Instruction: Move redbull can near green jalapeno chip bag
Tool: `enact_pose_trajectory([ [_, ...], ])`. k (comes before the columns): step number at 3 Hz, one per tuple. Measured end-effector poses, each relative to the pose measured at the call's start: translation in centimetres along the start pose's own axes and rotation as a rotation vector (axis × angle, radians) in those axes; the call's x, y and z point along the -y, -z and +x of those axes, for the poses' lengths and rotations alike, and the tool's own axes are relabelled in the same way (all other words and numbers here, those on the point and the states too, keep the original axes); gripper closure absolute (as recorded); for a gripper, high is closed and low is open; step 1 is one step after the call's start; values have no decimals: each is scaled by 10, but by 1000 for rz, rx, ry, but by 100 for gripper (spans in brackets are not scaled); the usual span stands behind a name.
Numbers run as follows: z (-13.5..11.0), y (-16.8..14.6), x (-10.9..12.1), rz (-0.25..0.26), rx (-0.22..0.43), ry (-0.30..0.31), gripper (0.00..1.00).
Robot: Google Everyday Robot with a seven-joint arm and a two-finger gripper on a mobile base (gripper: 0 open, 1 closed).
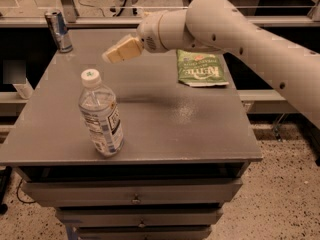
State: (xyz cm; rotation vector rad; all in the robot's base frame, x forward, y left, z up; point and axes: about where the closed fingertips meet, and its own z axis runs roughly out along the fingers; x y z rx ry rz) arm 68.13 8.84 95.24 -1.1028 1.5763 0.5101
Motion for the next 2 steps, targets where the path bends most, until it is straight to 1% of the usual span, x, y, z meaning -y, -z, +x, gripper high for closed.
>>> enact_pose_trajectory([
  [1, -12, -48, 8, -19, 85, -35, 0],
  [2, -23, -94, 7, -54, 131, -46, 0],
])
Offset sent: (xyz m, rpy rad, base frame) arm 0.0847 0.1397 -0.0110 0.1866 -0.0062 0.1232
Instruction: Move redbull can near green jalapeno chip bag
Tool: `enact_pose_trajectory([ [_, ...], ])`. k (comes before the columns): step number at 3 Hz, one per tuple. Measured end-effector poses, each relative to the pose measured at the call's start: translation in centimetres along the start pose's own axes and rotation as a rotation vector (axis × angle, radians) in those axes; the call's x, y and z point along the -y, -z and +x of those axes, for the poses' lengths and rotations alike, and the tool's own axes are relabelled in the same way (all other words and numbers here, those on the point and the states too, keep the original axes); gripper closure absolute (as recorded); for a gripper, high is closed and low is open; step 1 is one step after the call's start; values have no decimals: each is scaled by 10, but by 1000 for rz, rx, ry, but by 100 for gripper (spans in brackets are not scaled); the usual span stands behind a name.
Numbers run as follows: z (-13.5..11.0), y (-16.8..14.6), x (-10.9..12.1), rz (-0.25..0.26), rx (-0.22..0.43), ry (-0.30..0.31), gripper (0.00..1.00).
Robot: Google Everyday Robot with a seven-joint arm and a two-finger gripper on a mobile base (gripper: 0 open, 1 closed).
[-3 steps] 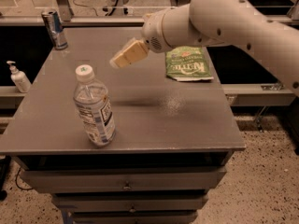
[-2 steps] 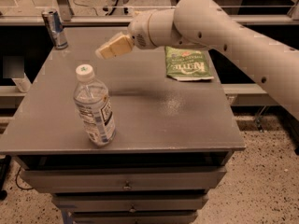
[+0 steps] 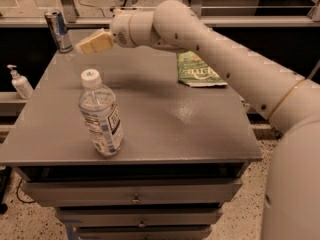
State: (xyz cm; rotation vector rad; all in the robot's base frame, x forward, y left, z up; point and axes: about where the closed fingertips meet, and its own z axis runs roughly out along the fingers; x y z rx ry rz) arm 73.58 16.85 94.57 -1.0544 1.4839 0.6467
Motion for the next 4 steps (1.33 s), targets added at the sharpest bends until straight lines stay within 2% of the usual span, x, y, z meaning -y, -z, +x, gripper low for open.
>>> enact_pose_trajectory([
  [1, -13, -54, -18, -58, 28, 6, 0],
  [2, -13, -54, -18, -58, 28, 6, 0],
  [3, -5, -74, -17, -67, 43, 3, 0],
  [4, 9, -108, -11, -79, 51, -2, 0],
])
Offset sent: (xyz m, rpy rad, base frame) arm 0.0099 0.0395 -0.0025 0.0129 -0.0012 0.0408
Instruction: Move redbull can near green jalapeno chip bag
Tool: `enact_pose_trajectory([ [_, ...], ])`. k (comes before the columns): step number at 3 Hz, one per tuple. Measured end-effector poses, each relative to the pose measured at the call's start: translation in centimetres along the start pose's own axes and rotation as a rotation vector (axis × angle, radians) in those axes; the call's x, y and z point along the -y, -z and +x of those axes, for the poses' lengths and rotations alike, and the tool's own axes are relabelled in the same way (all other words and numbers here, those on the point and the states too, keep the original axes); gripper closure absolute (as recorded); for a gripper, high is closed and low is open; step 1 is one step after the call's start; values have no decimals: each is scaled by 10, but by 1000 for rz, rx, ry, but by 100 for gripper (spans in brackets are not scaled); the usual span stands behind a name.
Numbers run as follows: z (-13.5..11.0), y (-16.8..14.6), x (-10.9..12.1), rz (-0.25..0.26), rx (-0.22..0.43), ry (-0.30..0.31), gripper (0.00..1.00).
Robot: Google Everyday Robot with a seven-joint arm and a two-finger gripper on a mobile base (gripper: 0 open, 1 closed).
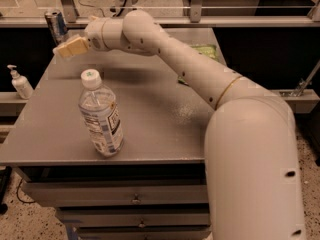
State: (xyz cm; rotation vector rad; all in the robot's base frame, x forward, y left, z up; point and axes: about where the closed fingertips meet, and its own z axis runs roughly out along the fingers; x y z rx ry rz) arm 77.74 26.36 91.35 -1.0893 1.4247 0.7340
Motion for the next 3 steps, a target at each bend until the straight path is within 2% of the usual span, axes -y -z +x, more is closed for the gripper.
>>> enact_pose_trajectory([
  [1, 4, -24, 6, -15, 2, 7, 0],
  [3, 4, -65, 2, -49, -32, 23, 0],
])
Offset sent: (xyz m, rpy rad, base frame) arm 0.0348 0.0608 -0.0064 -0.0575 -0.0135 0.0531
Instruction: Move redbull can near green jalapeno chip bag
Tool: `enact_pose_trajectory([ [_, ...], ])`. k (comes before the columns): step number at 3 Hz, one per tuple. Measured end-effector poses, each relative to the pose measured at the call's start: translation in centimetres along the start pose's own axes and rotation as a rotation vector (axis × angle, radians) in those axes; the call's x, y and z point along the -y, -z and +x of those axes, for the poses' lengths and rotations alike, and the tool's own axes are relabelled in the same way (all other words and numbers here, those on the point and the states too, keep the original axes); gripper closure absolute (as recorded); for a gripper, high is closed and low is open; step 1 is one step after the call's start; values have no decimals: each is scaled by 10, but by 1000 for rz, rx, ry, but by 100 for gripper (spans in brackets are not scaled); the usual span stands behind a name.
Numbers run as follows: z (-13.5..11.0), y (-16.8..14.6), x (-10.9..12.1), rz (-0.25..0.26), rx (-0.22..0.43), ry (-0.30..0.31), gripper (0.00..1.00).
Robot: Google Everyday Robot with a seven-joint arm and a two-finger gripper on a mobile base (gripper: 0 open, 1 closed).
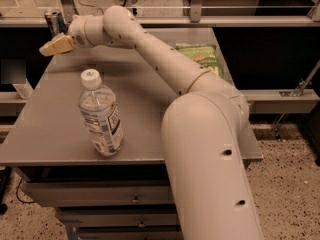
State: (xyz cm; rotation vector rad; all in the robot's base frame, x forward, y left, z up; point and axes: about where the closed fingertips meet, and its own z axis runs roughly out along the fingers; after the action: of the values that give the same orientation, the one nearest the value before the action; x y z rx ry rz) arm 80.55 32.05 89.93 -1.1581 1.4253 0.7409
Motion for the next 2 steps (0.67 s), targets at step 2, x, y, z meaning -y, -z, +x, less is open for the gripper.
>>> enact_pose_trajectory([
  [2, 6, -22, 15, 28, 0, -2, 0],
])
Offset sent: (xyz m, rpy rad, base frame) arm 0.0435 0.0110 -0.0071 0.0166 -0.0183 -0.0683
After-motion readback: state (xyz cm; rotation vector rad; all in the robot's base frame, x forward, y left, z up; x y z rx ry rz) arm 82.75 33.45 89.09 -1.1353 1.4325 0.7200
